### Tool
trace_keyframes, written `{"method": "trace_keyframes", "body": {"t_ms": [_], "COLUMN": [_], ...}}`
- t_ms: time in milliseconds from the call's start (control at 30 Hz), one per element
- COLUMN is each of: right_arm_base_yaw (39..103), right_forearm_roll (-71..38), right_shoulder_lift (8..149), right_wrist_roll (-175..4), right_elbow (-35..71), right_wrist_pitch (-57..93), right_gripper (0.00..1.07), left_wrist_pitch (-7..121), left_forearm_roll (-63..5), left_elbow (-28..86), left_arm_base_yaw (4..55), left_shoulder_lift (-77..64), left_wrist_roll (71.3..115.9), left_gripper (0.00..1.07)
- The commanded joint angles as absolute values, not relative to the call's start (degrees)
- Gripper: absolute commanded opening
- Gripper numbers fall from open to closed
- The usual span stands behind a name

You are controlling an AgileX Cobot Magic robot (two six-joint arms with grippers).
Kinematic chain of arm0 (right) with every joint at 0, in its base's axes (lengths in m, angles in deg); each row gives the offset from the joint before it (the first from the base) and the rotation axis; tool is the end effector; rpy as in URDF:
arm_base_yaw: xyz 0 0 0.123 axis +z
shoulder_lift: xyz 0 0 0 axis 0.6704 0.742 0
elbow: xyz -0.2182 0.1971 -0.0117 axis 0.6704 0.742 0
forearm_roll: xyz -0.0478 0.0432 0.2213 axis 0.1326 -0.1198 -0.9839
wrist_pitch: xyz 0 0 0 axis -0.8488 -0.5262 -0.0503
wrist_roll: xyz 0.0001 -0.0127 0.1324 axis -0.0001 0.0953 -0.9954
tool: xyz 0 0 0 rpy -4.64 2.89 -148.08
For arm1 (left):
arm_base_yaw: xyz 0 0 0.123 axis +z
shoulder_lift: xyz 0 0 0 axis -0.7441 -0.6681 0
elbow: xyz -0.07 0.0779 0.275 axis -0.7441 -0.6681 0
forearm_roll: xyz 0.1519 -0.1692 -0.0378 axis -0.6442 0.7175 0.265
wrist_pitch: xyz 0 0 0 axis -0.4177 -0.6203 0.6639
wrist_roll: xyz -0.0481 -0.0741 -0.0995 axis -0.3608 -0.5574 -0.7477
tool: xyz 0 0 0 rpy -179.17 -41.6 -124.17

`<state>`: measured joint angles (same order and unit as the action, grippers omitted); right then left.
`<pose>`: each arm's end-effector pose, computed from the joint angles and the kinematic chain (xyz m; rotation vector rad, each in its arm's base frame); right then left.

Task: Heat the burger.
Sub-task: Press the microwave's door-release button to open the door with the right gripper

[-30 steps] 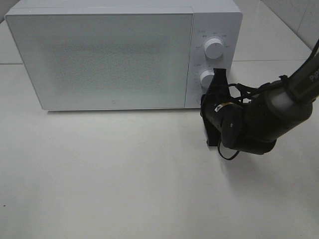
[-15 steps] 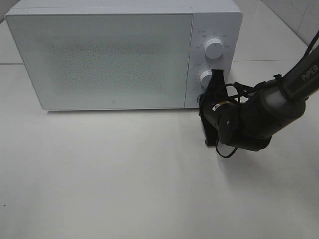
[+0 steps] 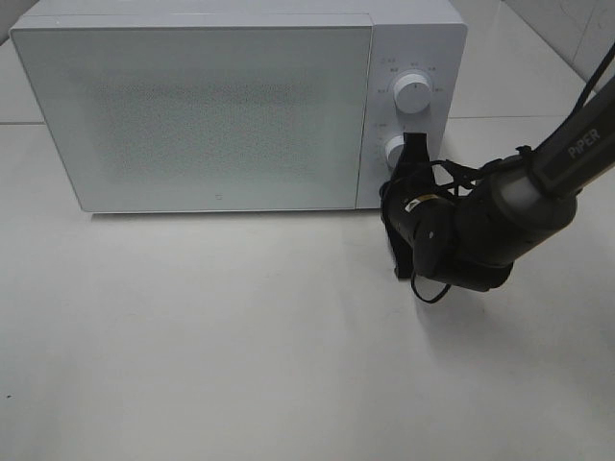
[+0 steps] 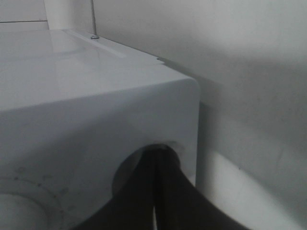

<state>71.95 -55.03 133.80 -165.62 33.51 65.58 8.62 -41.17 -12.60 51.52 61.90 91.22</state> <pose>0.3908 0.1498 0.0961 1.4864 1.4334 1.0183 0.0048 -0.0045 0.2495 -0.0348 2.0236 0.0044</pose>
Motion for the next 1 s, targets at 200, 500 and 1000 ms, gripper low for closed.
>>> {"method": "trace_keyframes", "body": {"t_ms": [200, 500, 1000], "right_arm_base_yaw": [69.43, 69.54, 69.71], "right_forearm_roll": [-52.34, -51.48, -49.59], "right_shoulder_lift": [134.20, 134.20, 129.68], "right_wrist_roll": [-165.11, -164.76, -169.12], "right_elbow": [25.55, 25.09, 33.34], "right_wrist_pitch": [79.33, 78.30, 64.26], "right_gripper": [0.00, 0.00, 0.01], "left_wrist_pitch": [9.13, 9.13, 9.13], "left_forearm_roll": [-41.05, -41.05, -41.05], "left_elbow": [-12.78, -12.78, -12.78], "left_arm_base_yaw": [51.63, 51.63, 51.63], "left_shoulder_lift": [62.99, 62.99, 62.99], "left_wrist_roll": [91.05, 91.05, 91.05], "left_gripper": [0.98, 0.98, 0.98]}}
